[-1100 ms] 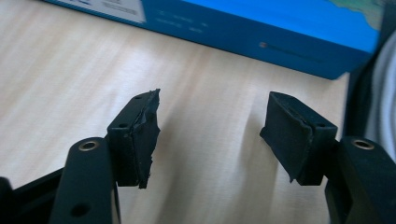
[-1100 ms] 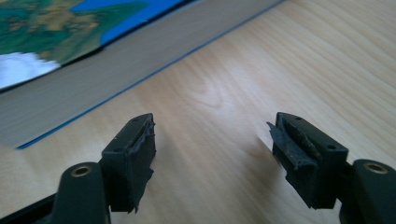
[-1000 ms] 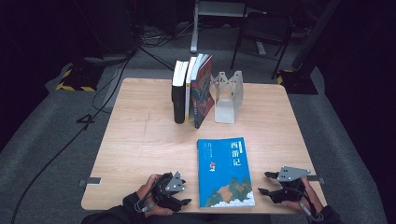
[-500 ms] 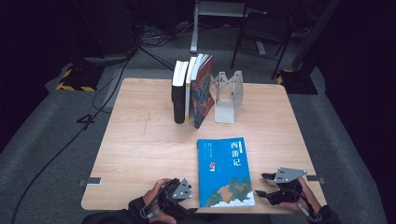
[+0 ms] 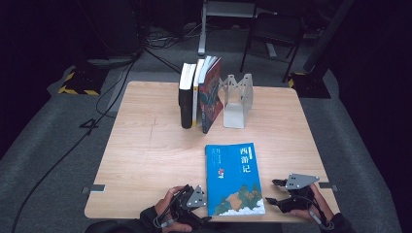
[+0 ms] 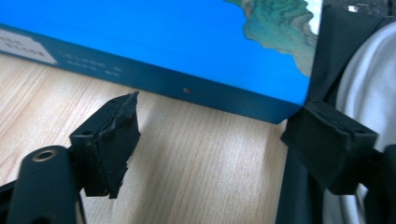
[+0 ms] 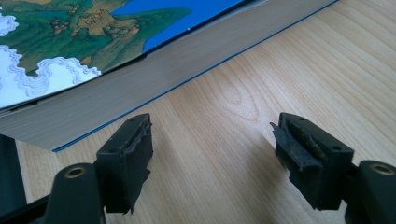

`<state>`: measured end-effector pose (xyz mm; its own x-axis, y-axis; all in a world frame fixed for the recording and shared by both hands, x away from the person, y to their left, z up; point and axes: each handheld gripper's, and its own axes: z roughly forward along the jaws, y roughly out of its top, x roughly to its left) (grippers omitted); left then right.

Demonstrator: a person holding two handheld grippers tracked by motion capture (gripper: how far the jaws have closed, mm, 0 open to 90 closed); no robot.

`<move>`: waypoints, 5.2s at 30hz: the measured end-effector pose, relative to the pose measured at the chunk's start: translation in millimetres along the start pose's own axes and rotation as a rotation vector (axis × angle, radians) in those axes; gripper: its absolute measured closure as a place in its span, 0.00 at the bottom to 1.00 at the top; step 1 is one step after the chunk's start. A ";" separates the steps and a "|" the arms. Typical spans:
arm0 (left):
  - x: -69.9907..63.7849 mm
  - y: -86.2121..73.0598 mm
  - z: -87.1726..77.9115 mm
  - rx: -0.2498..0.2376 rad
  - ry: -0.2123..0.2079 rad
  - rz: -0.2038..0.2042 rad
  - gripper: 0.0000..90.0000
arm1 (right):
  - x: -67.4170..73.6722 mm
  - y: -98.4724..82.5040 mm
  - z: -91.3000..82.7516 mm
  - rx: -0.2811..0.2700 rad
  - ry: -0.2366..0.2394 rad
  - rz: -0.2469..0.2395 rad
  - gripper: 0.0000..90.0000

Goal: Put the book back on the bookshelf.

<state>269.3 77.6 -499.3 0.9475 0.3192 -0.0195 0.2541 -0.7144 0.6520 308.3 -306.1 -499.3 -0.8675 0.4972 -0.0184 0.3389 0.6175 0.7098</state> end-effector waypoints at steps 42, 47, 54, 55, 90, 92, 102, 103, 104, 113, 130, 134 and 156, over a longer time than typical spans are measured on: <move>65.0 -17.8 -23.0 0.049 0.139 -0.145 0.18 | 21.0 33.4 10.6 -0.023 -0.016 0.048 0.38; 81.3 -22.2 -26.3 0.047 0.155 -0.187 0.18 | 25.8 40.3 22.4 -0.007 -0.039 0.058 0.36; 92.6 -32.0 -38.2 -0.002 0.226 -0.256 0.27 | 37.2 45.6 38.5 0.044 -0.085 0.043 0.29; 91.1 -31.1 -39.7 -0.017 0.218 -0.249 0.26 | 36.8 45.2 38.5 0.044 -0.086 0.057 0.29; 16.2 26.0 -15.1 -0.073 0.071 0.015 0.24 | 40.1 69.9 23.3 -0.068 -0.134 0.071 0.30; 10.5 34.1 -5.9 -0.062 0.074 0.034 0.23 | 39.7 74.2 22.4 -0.087 -0.141 0.077 0.29; -0.6 55.8 9.1 -0.060 0.122 0.033 0.27 | 40.5 91.2 20.9 -0.132 -0.174 0.075 0.29; -0.4 57.8 10.4 -0.064 0.123 0.030 0.27 | 40.7 92.1 21.0 -0.133 -0.175 0.076 0.29; -0.9 58.8 11.1 -0.062 0.128 0.022 0.27 | 40.5 93.0 21.4 -0.136 -0.176 0.073 0.29; 1.9 68.7 18.5 -0.063 0.236 -0.024 0.47 | 39.3 97.5 22.4 -0.141 -0.179 0.051 0.29; 22.5 57.7 -5.7 -0.111 0.188 0.060 0.81 | 34.7 90.4 9.7 -0.196 -0.122 0.002 0.34; 25.7 52.8 -11.1 -0.102 0.175 0.070 0.81 | 36.0 93.6 7.4 -0.222 -0.104 -0.062 0.33; 56.6 17.7 -46.9 -0.106 0.105 0.017 0.76 | 4.2 91.5 51.6 -0.089 -0.108 -0.121 0.32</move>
<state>318.3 112.2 -453.3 0.9246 0.3748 0.0681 0.2109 -0.6525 0.7279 354.5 -216.1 -470.7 -0.8539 0.4884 -0.1797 0.1966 0.6225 0.7575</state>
